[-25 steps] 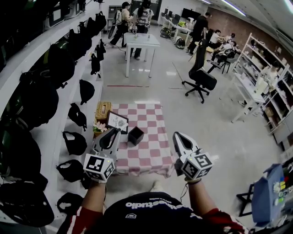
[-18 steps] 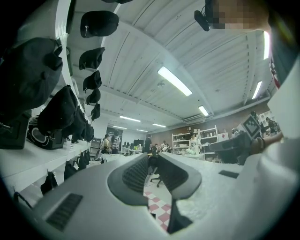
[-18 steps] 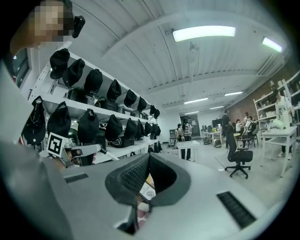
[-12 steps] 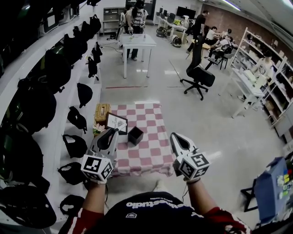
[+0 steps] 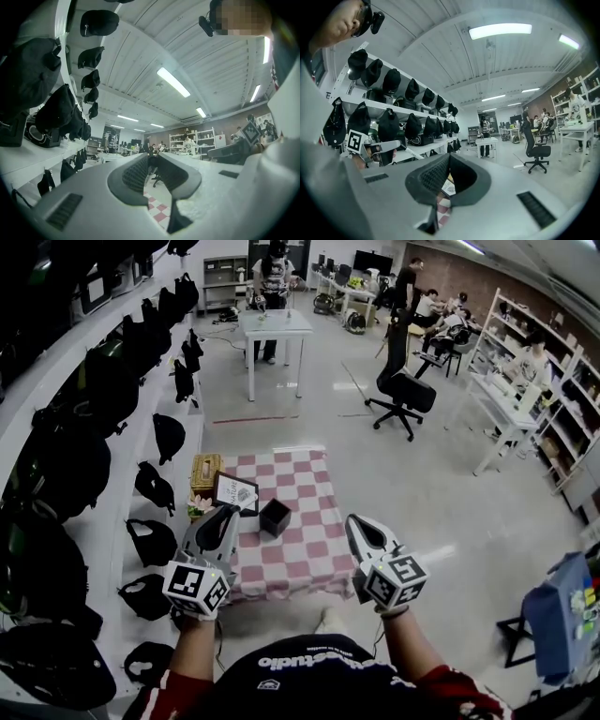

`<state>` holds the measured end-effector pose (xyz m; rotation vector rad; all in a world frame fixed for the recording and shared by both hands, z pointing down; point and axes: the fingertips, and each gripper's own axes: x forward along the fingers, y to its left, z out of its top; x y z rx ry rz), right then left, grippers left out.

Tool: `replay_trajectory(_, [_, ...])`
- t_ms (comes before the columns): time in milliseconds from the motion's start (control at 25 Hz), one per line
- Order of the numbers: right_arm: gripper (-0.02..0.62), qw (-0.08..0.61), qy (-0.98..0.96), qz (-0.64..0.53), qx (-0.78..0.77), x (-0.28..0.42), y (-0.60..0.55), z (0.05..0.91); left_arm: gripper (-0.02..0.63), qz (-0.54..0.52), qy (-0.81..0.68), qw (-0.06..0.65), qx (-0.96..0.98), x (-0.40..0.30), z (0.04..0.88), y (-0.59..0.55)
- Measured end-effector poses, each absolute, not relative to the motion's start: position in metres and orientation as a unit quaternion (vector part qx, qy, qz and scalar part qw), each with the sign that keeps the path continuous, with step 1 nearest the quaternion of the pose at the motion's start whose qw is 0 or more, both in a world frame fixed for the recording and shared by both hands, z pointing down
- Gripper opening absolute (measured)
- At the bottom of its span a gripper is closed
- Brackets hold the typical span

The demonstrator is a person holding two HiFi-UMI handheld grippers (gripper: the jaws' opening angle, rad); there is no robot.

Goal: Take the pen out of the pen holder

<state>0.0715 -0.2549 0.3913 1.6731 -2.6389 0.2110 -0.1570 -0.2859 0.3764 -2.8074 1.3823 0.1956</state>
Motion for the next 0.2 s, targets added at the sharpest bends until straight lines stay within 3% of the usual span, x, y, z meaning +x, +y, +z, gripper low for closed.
replay_trajectory(200, [-0.002, 0.004, -0.84, 0.066, 0.538, 0.0771, -0.2505, 0.3908, 0.067, 0.062, 0.441, 0.0, -0.895, -0.1556, 0.3809, -0.2817])
